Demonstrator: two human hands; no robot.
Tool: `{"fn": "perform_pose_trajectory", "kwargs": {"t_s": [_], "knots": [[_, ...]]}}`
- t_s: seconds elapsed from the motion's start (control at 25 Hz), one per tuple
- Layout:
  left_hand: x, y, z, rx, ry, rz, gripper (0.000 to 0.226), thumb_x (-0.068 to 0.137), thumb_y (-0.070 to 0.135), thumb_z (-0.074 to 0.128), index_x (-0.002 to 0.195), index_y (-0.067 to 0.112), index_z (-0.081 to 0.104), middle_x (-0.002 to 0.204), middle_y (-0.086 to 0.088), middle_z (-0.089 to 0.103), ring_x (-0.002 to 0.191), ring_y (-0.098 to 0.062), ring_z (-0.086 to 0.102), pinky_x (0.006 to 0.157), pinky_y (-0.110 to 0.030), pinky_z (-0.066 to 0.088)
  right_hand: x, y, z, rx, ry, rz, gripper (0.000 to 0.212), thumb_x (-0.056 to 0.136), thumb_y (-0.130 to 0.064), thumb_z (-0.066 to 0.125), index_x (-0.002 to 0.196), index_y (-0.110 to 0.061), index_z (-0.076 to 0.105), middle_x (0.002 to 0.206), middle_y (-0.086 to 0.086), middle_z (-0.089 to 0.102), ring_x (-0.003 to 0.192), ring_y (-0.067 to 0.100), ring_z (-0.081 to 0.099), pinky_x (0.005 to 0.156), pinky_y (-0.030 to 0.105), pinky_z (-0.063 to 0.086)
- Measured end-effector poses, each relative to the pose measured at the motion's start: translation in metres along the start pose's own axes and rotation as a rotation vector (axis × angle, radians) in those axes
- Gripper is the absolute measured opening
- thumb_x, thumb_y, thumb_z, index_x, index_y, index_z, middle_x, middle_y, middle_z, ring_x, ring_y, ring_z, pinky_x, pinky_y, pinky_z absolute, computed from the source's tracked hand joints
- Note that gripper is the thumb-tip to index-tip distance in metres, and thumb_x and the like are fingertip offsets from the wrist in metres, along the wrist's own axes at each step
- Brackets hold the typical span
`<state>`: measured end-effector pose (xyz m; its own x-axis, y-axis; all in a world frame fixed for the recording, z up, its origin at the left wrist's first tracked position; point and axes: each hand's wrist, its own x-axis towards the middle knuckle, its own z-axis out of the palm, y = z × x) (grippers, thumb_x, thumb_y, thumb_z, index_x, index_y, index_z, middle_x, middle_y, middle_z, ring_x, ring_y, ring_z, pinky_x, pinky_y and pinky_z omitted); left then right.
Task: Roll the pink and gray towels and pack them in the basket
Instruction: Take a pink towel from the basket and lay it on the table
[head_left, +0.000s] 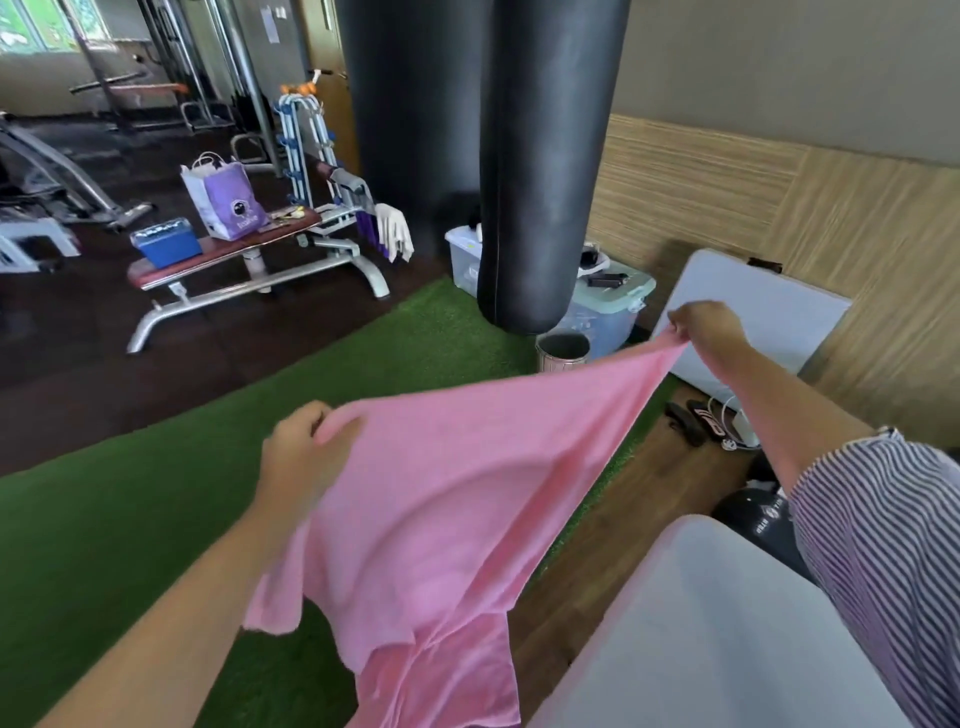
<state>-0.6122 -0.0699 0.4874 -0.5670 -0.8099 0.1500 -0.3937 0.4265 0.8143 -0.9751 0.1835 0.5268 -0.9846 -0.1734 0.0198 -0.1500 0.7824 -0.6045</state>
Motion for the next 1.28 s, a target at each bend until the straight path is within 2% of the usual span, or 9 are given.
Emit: {"fn": "perform_pose_trajectory", "kwargs": {"t_s": [0.16, 0.36, 0.52, 0.64, 0.76, 0.8, 0.92, 1.08, 1.28], "knots": [[-0.098, -0.012, 0.044, -0.022, -0.152, -0.060, 0.027, 0.086, 0.025, 0.066, 0.074, 0.004, 0.055, 0.060, -0.007, 0.054, 0.056, -0.014, 0.043, 0.049, -0.028, 0.029, -0.028, 0.076, -0.017, -0.065, 0.068, 0.047, 0.030, 0.092, -0.017, 0.050, 0.106, 0.008, 0.059, 0.114, 0.026, 0.056, 0.109, 0.037, 0.051, 0.080, 0.033, 0.036], [-0.245, -0.037, 0.080, 0.019, -0.361, -0.085, 0.032, 0.077, 0.048, 0.059, 0.073, 0.018, 0.047, 0.051, 0.009, 0.046, 0.046, -0.004, 0.034, 0.048, -0.023, 0.026, -0.108, 0.188, -0.045, -0.201, -0.043, 0.002, 0.029, 0.090, -0.020, 0.048, 0.095, 0.006, 0.061, 0.076, 0.012, 0.055, 0.084, 0.033, 0.053, 0.084, 0.043, 0.043], [-0.347, -0.048, 0.093, 0.206, -0.501, -0.057, 0.029, 0.089, 0.037, 0.061, 0.070, 0.021, 0.046, 0.054, 0.014, 0.050, 0.048, -0.006, 0.039, 0.047, -0.020, 0.026, -0.171, 0.259, -0.062, -0.462, -0.236, -0.001, 0.032, 0.092, -0.023, 0.045, 0.113, -0.004, 0.059, 0.113, 0.011, 0.061, 0.107, 0.025, 0.056, 0.086, 0.024, 0.044], [-0.400, -0.059, 0.088, 0.499, -0.518, 0.014, 0.026, 0.093, 0.036, 0.051, 0.071, 0.025, 0.042, 0.064, 0.007, 0.047, 0.060, -0.005, 0.046, 0.052, -0.021, 0.033, -0.198, 0.299, -0.081, -0.578, -0.269, 0.010, 0.033, 0.085, -0.017, 0.052, 0.113, -0.002, 0.059, 0.113, 0.012, 0.061, 0.106, 0.026, 0.057, 0.077, 0.025, 0.043], [-0.442, -0.078, 0.076, 0.656, -0.559, 0.100, 0.006, 0.094, 0.030, 0.044, 0.097, 0.029, 0.039, 0.080, 0.009, 0.042, 0.077, -0.017, 0.053, 0.066, -0.034, 0.045, -0.219, 0.339, -0.098, -0.682, -0.267, -0.065, 0.033, 0.084, -0.018, 0.052, 0.116, -0.008, 0.056, 0.116, 0.008, 0.060, 0.108, 0.022, 0.056, 0.082, 0.023, 0.044], [-0.457, -0.078, 0.072, 0.642, -0.575, 0.126, 0.014, 0.094, 0.026, 0.043, 0.104, 0.032, 0.036, 0.082, 0.009, 0.043, 0.078, -0.018, 0.053, 0.068, -0.035, 0.046, -0.227, 0.353, -0.101, -0.684, -0.246, -0.069, 0.034, 0.084, -0.017, 0.052, 0.117, -0.009, 0.055, 0.115, 0.007, 0.060, 0.107, 0.022, 0.056, 0.082, 0.024, 0.044], [-0.495, -0.057, 0.067, 0.573, -0.598, 0.251, 0.023, 0.096, 0.015, 0.040, 0.114, 0.028, 0.044, 0.086, 0.008, 0.048, 0.075, -0.014, 0.053, 0.058, -0.021, 0.037, -0.255, 0.384, -0.120, -0.663, -0.221, -0.007, 0.034, 0.081, -0.010, 0.055, 0.115, -0.007, 0.052, 0.107, 0.013, 0.061, 0.101, 0.029, 0.057, 0.075, 0.029, 0.046], [-0.560, -0.028, 0.060, 0.590, -0.635, 0.285, 0.015, 0.101, 0.023, 0.037, 0.110, 0.015, 0.046, 0.077, 0.006, 0.044, 0.063, -0.008, 0.046, 0.051, -0.022, 0.027, -0.302, 0.414, -0.160, -0.698, -0.214, -0.003, 0.026, 0.084, -0.006, 0.049, 0.110, -0.004, 0.056, 0.104, 0.014, 0.062, 0.097, 0.029, 0.058, 0.068, 0.025, 0.043], [-0.657, -0.019, 0.061, 0.507, -0.691, 0.217, 0.015, 0.095, 0.040, 0.034, 0.086, 0.029, 0.032, 0.065, 0.008, 0.037, 0.069, -0.023, 0.055, 0.056, -0.029, 0.033, -0.356, 0.455, -0.209, -0.724, -0.209, -0.085, 0.024, 0.085, -0.005, 0.048, 0.105, -0.004, 0.059, 0.099, 0.011, 0.063, 0.092, 0.025, 0.057, 0.077, 0.027, 0.044]]}}
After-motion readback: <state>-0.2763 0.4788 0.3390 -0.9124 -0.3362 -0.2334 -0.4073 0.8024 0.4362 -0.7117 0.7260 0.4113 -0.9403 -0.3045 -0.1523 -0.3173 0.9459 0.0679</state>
